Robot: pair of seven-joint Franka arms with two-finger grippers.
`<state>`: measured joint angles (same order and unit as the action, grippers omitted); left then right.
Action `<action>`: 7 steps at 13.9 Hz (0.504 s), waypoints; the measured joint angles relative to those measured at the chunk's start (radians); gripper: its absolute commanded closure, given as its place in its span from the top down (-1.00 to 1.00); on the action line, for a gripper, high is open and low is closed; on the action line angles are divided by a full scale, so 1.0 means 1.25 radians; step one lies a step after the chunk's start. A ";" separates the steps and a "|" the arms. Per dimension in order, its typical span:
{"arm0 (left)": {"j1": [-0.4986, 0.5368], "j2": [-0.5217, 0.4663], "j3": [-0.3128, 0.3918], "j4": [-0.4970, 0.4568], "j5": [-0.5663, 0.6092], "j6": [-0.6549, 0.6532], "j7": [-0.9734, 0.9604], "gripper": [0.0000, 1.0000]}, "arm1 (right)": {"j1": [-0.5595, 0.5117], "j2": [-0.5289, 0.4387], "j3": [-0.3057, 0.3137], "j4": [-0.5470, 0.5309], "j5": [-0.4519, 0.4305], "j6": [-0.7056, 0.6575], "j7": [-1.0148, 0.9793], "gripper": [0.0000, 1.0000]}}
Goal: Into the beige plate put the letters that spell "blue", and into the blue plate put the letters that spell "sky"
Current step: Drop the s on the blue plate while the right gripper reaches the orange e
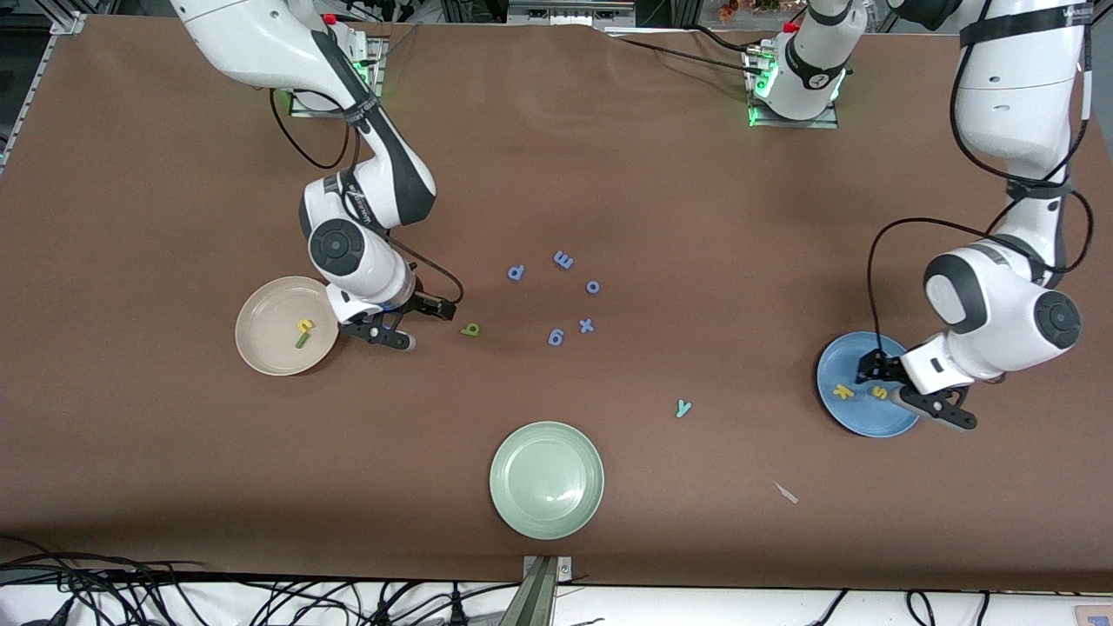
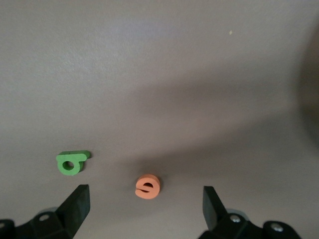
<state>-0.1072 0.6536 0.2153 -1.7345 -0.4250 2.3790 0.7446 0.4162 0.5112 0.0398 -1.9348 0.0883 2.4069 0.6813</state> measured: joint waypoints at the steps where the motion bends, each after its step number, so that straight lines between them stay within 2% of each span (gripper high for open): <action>1: -0.020 0.000 -0.013 0.001 -0.010 0.000 -0.038 0.70 | 0.007 0.001 0.000 -0.019 0.000 0.027 0.008 1.00; 4: -0.100 0.006 -0.060 0.019 -0.010 0.000 -0.220 0.67 | 0.025 0.007 0.000 -0.054 0.000 0.074 0.019 1.00; 7: -0.206 0.035 -0.064 0.057 -0.009 0.004 -0.384 0.59 | 0.026 0.017 0.000 -0.058 0.000 0.081 0.019 1.00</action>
<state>-0.3645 0.6970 0.1347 -1.6638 -0.4360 2.3841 0.2644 0.4490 0.5322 0.0395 -2.0075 0.0883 2.5076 0.7052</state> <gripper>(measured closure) 0.167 0.000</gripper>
